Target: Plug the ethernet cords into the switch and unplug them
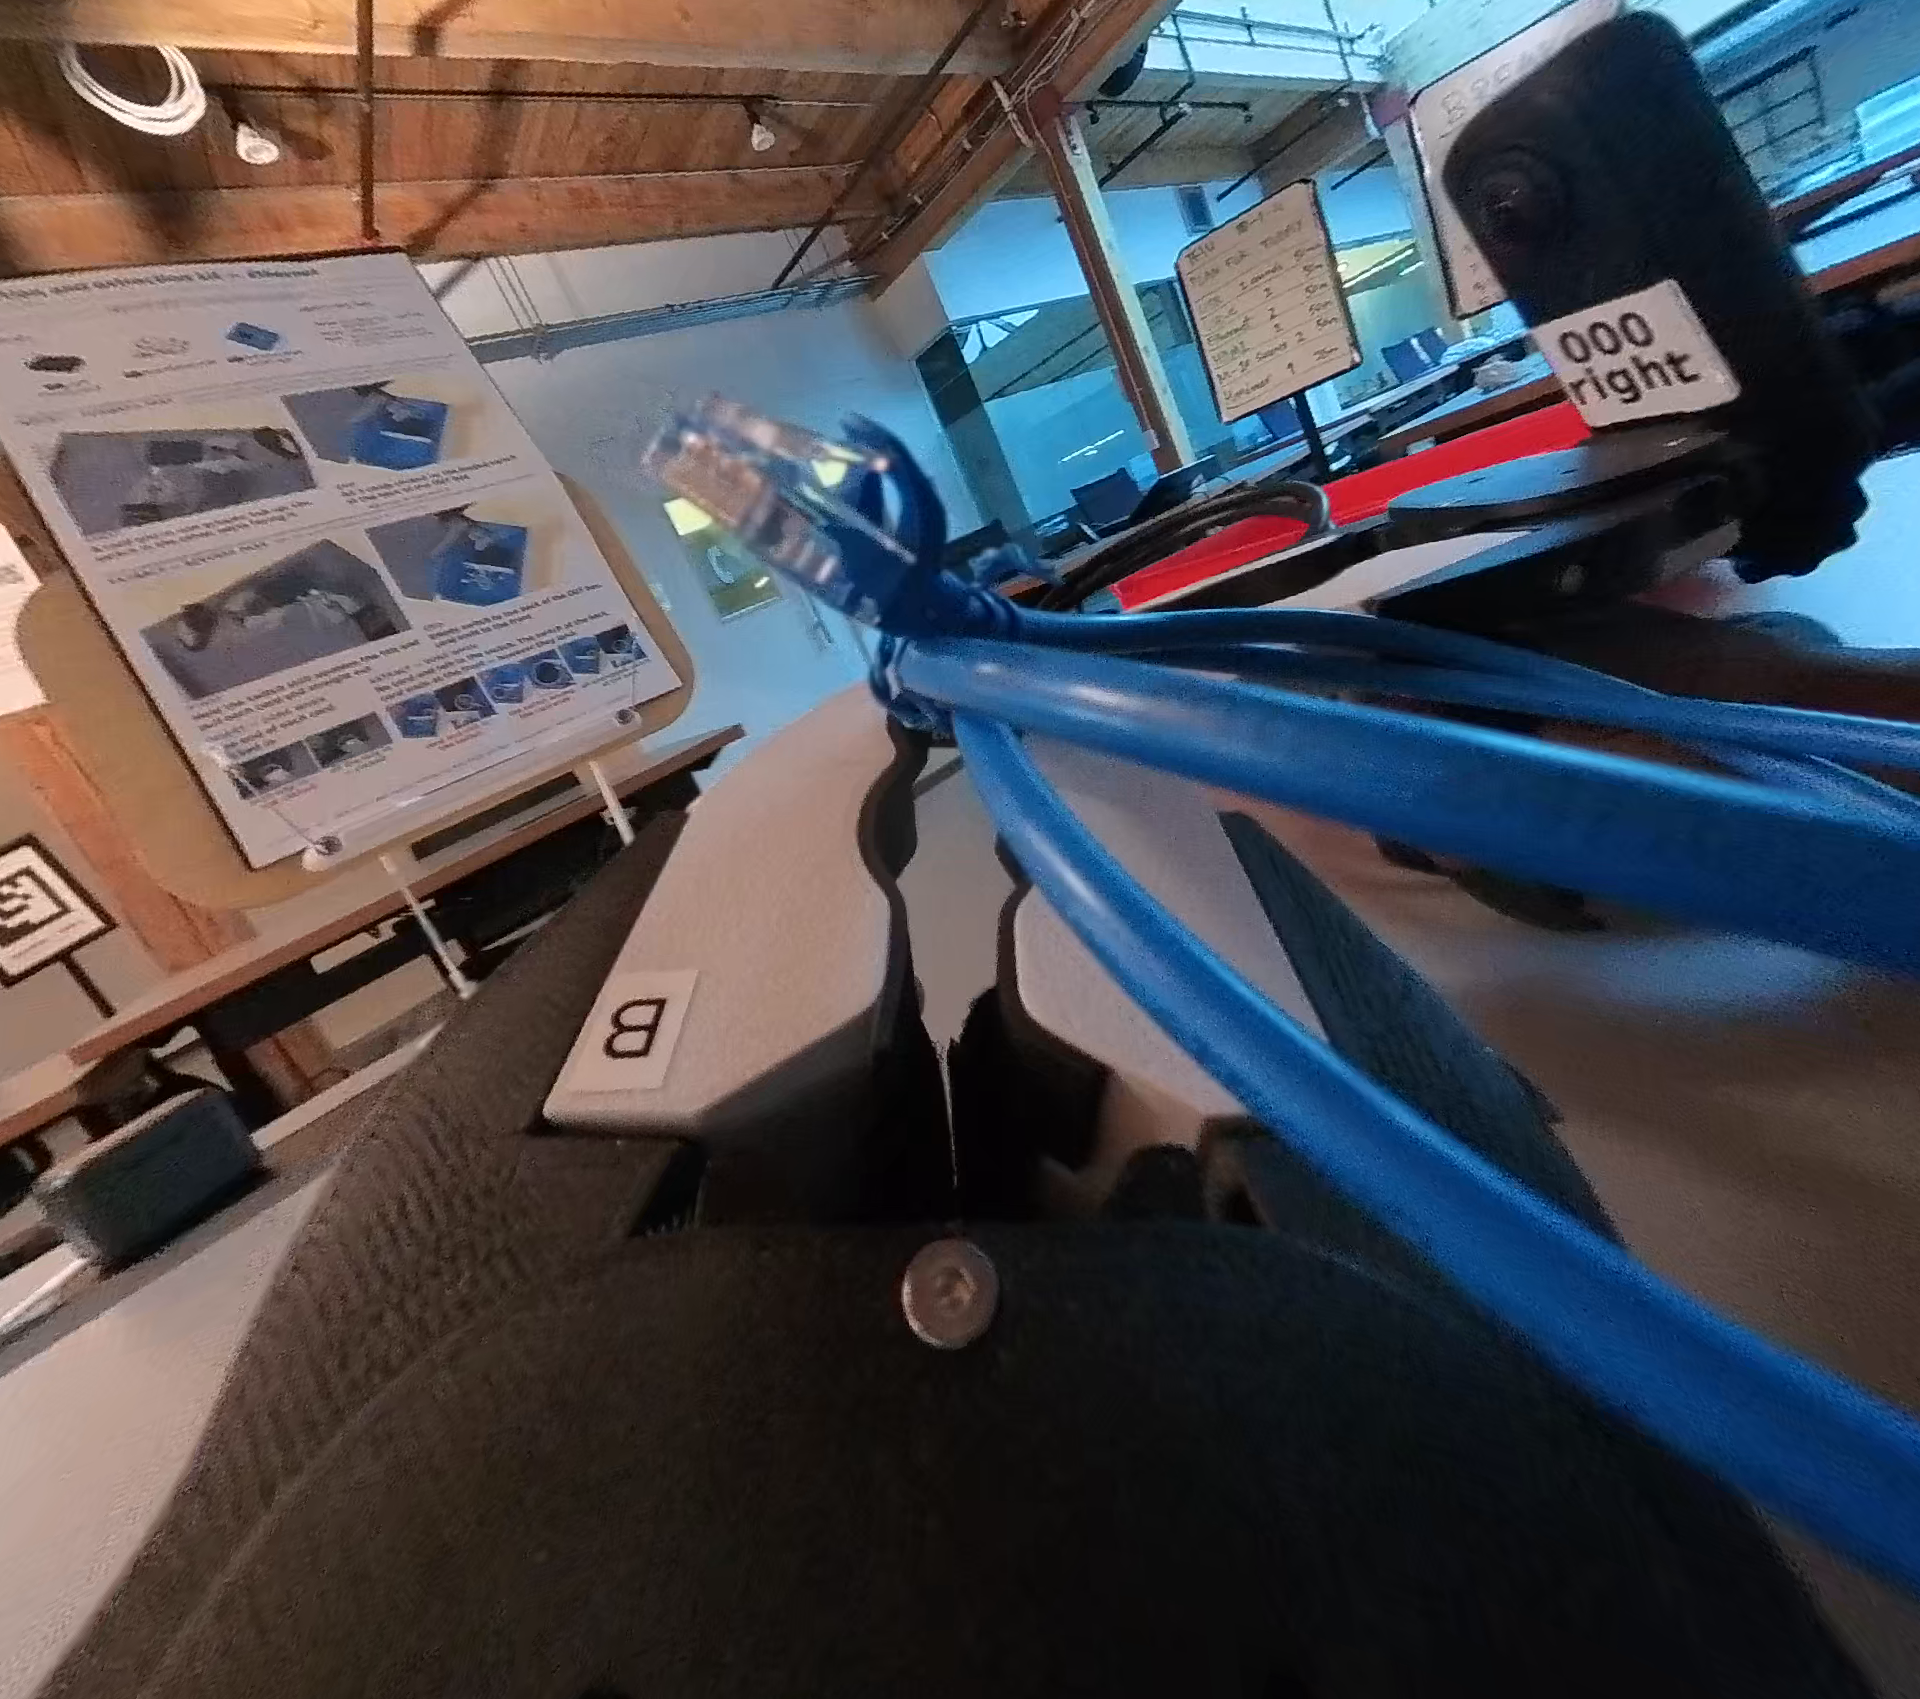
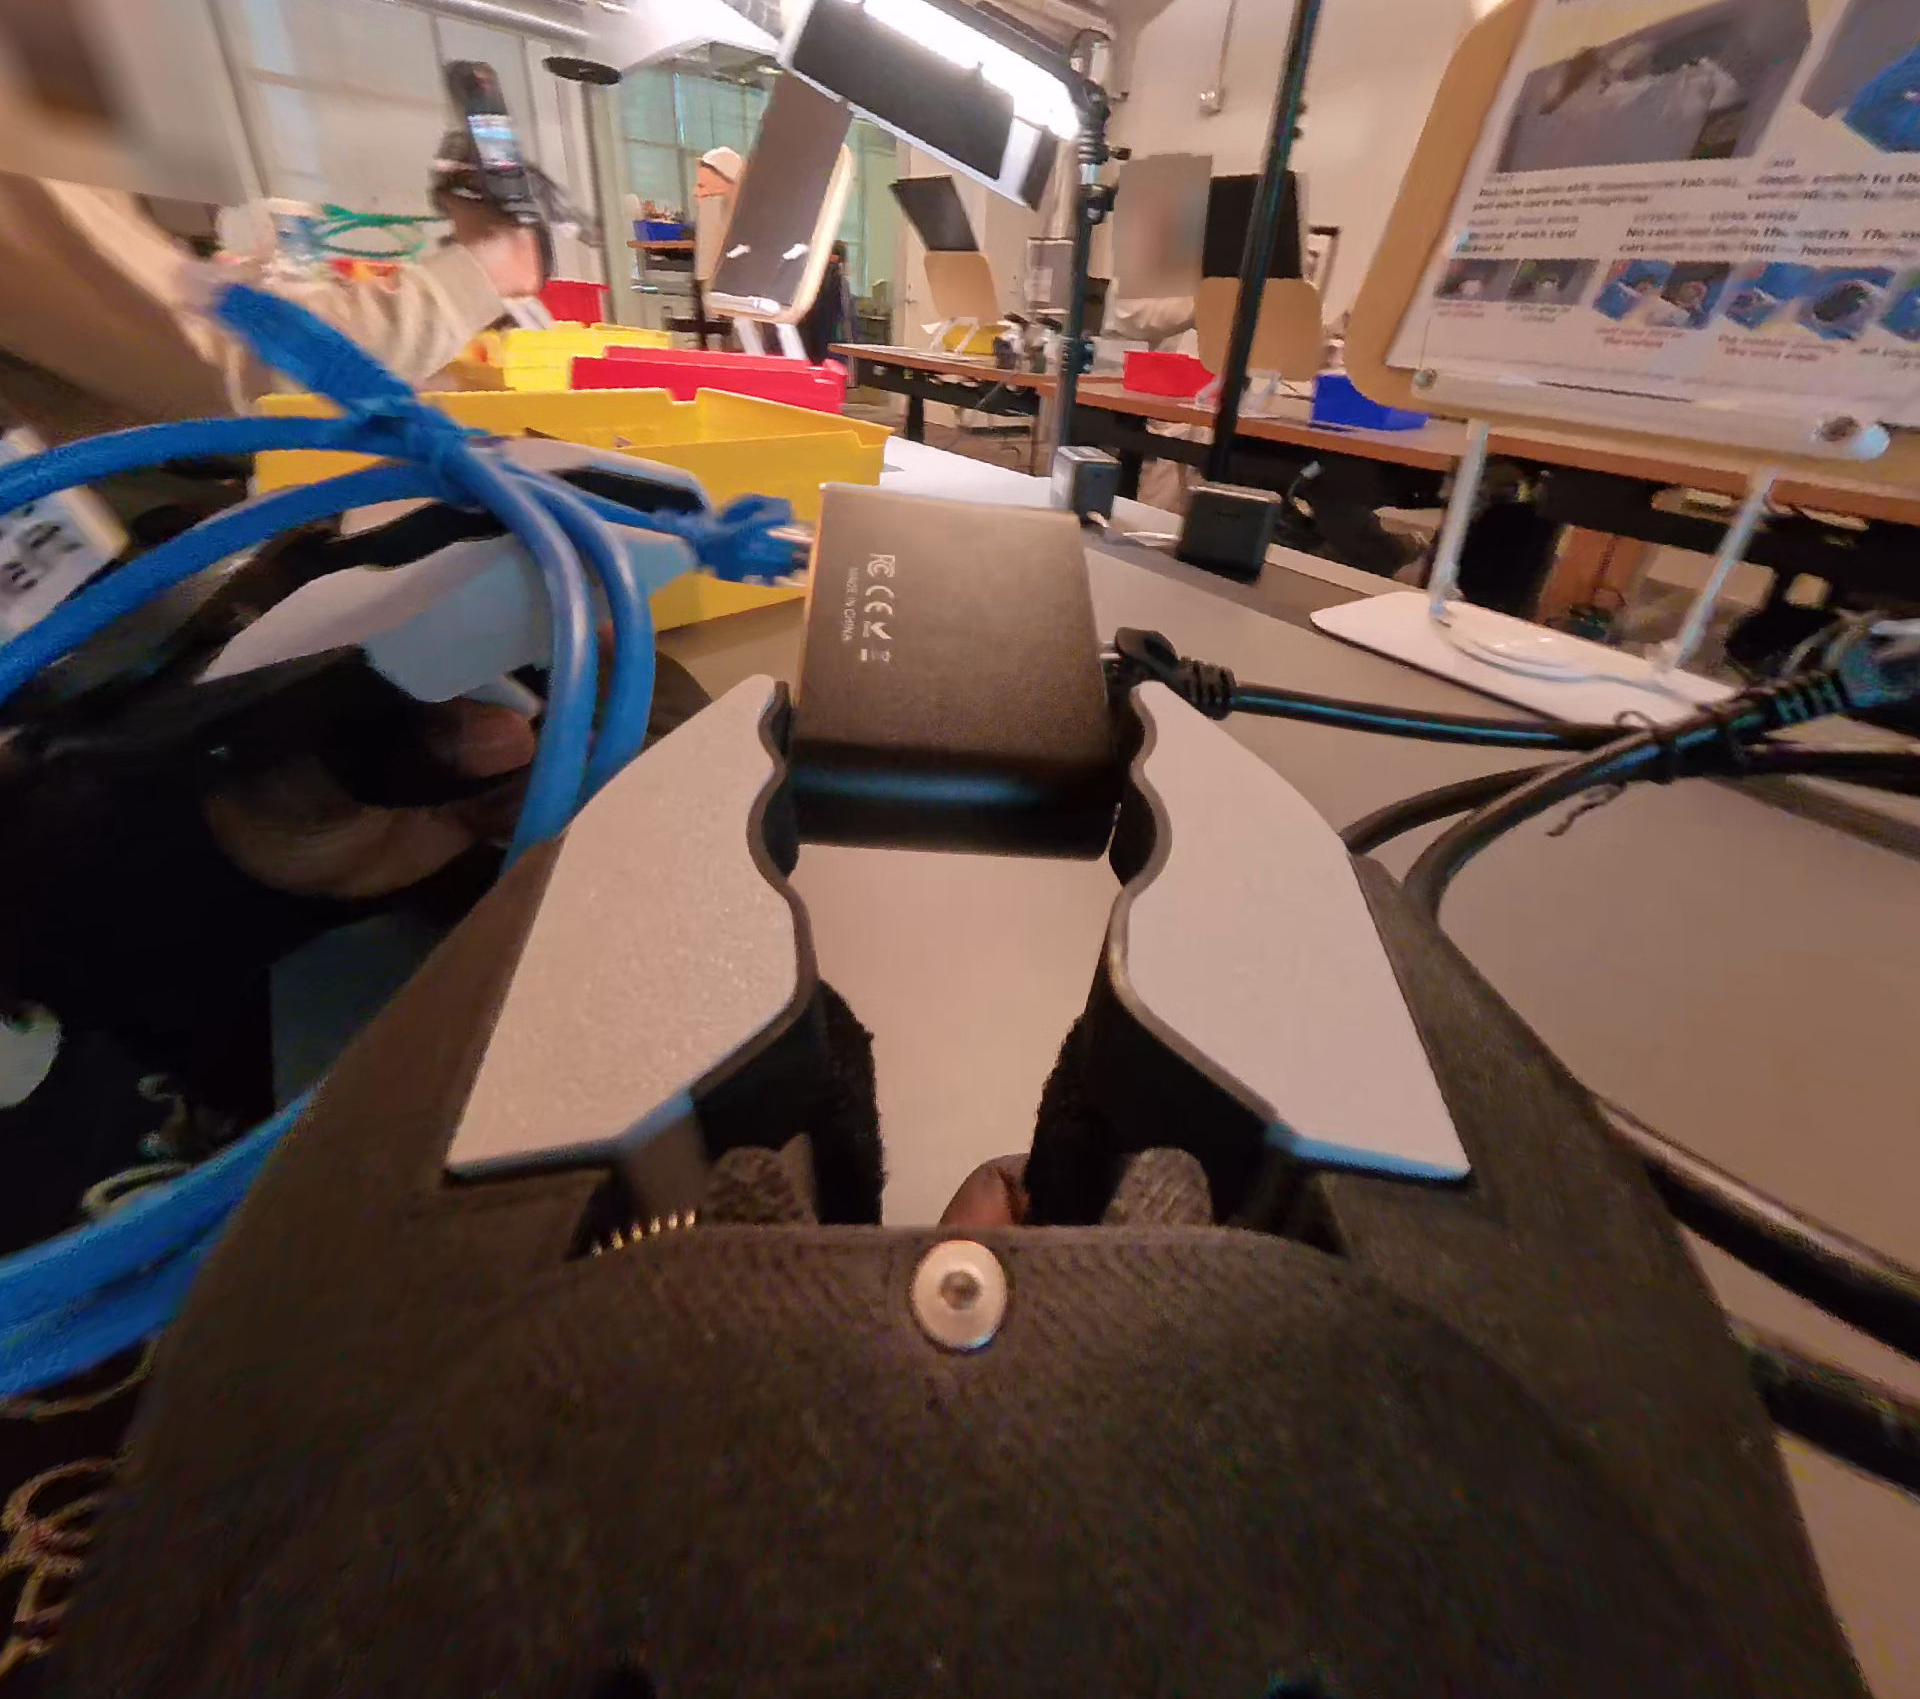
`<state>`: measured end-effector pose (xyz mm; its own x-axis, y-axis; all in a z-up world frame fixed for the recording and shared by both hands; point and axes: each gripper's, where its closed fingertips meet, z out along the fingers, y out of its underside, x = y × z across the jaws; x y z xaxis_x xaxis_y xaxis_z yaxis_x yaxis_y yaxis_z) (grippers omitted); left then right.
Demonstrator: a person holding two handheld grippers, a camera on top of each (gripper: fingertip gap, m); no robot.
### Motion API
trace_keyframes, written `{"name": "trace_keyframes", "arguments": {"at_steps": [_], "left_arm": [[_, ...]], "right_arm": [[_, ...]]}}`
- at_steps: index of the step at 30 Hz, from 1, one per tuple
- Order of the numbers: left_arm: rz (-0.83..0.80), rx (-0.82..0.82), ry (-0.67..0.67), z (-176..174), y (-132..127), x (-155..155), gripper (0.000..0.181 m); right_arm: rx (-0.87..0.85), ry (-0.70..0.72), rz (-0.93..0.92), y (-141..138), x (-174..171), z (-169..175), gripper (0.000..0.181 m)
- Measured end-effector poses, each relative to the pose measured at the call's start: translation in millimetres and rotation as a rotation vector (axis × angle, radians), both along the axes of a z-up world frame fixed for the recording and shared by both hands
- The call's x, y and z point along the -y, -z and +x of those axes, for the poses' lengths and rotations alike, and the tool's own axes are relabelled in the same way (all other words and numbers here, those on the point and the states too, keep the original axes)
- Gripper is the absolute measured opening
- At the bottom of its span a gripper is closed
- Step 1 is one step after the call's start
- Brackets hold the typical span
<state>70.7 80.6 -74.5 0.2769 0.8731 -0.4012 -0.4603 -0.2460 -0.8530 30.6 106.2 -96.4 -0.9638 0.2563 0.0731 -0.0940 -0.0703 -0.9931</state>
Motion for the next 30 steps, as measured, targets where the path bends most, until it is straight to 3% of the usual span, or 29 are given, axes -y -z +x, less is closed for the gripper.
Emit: {"name": "trace_keyframes", "arguments": {"at_steps": [8,10,12,16,19,24,30], "left_arm": [[-0.003,0.098,0.02,-10,8,-2,0.011],[-0.004,0.18,0.089,-13,13,-5,0.028],[0.11,0.179,0.13,-11,4,8,0.036],[0.483,0.091,0.063,-10,-18,71,0.033],[0.507,0.073,0.042,-7,-19,81,0.031],[0.373,0.036,0.011,-4,-18,65,0.03],[0.353,0.028,-0.002,-2,-18,63,0.029]], "right_arm": [[-0.041,0.061,0.063,-6,-8,-8,0.059],[0.009,0.135,0.072,-14,-23,-25,0.059],[0.05,0.288,0.114,-15,-51,-55,0.059],[0.137,0.54,0.34,28,-93,-101,0.059],[0.228,0.544,0.445,56,-91,-108,0.059],[0.305,0.53,0.542,73,-89,-108,0.059],[0.361,0.501,0.691,96,-86,-105,0.059]]}}
